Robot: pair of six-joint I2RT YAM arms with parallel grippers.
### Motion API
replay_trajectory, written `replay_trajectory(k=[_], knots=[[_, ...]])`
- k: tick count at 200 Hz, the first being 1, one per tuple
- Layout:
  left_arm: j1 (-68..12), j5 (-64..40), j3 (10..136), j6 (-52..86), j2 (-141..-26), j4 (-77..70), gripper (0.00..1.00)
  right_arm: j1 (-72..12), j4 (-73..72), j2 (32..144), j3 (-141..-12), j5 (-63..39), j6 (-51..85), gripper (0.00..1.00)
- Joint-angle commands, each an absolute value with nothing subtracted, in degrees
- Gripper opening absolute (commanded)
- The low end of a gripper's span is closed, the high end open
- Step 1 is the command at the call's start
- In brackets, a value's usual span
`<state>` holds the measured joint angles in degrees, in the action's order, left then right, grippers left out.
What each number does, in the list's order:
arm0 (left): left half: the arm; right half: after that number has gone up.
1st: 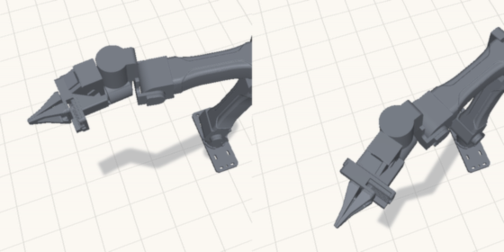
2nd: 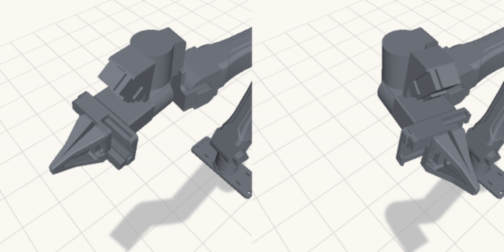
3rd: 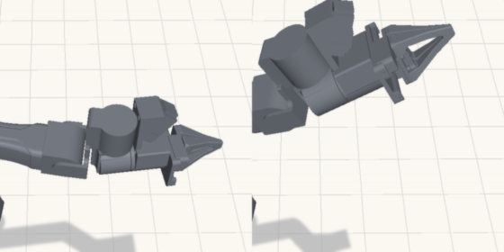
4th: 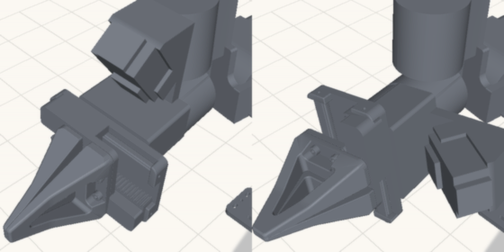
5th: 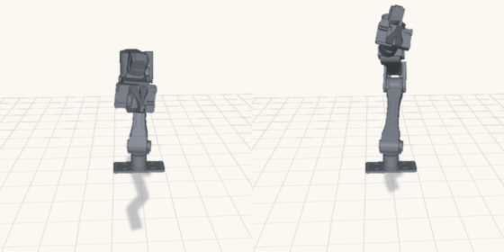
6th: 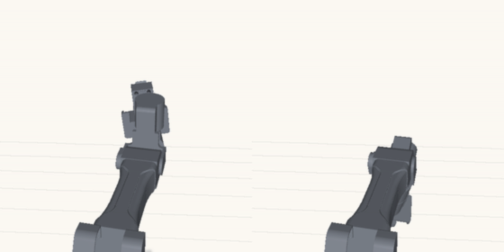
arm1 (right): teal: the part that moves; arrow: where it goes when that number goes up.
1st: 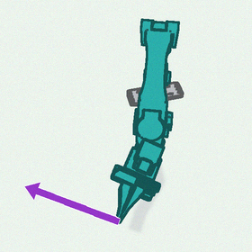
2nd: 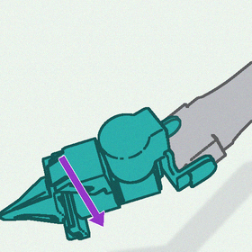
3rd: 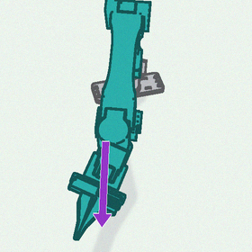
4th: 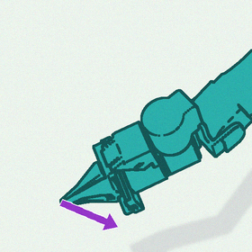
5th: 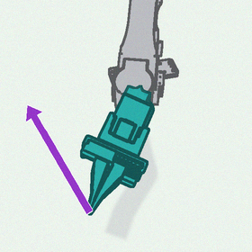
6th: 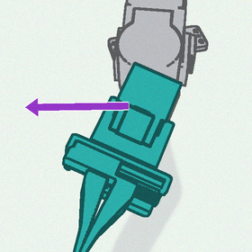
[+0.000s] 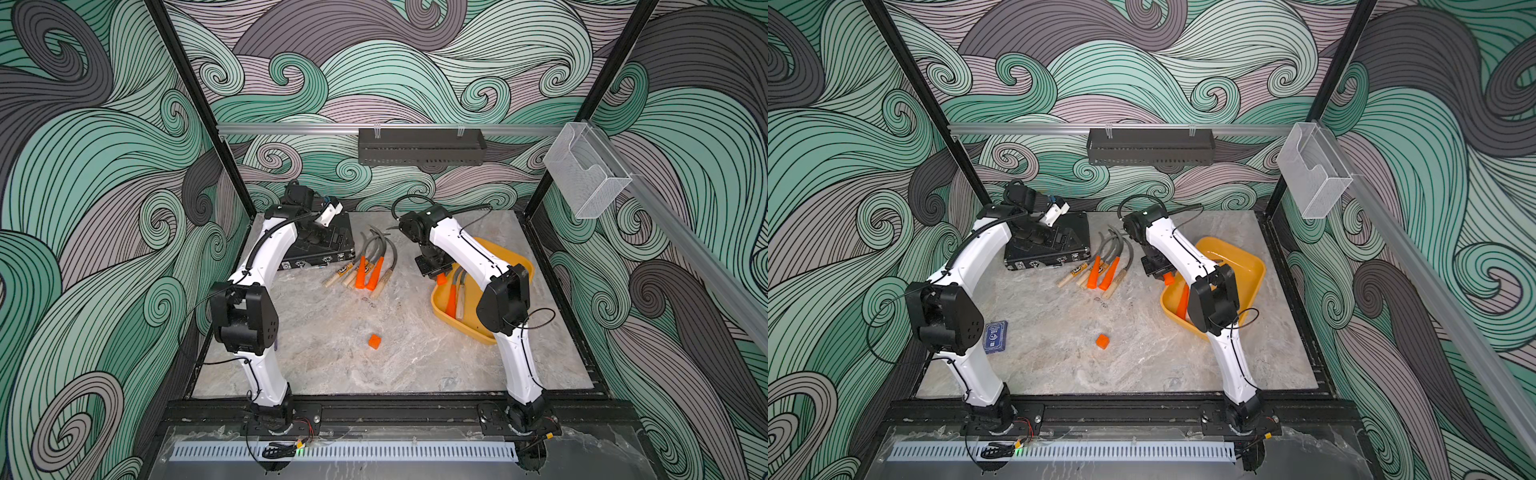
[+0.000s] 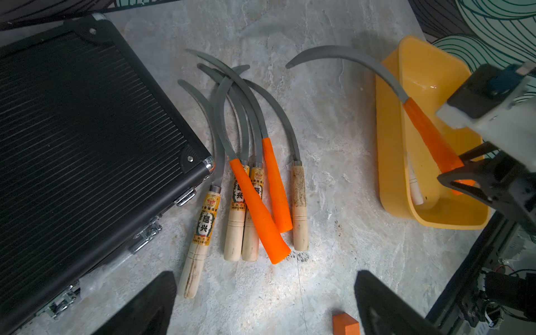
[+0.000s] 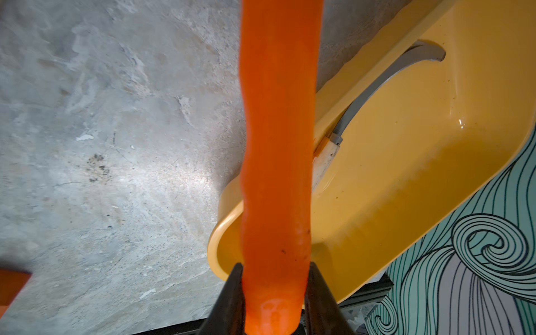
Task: Put small sickles into storage boxes
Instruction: Pick up the sickle at the center of the board, then place the sickle in the storage box.
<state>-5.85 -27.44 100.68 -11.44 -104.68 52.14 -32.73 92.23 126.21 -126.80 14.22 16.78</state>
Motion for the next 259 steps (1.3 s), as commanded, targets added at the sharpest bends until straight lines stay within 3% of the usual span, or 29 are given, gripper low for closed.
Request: replay_trajectory(k=[1,47,114,187,259], knots=[[-5.5,-26.6,103.4,-13.9,-105.2,54.4,0.96,-31.4,103.1,120.8,-125.7,8.5,18.7,0.00],[-5.5,-26.4,103.8,-14.8,-104.7,54.6,0.98,-29.2,102.4,114.6,-119.5,2.6,19.0,0.00],[-5.5,-27.1,108.4,-14.9,-106.4,57.8,0.99,-20.5,90.3,100.1,-97.7,-11.5,21.6,0.00],[-5.5,-28.0,111.7,-15.6,-107.6,59.7,0.99,-13.6,82.3,93.7,-82.1,-14.8,22.7,0.00],[-5.4,-28.8,112.8,-14.8,-108.9,58.7,0.98,-6.4,77.8,95.5,-79.8,-13.9,22.9,0.00]])
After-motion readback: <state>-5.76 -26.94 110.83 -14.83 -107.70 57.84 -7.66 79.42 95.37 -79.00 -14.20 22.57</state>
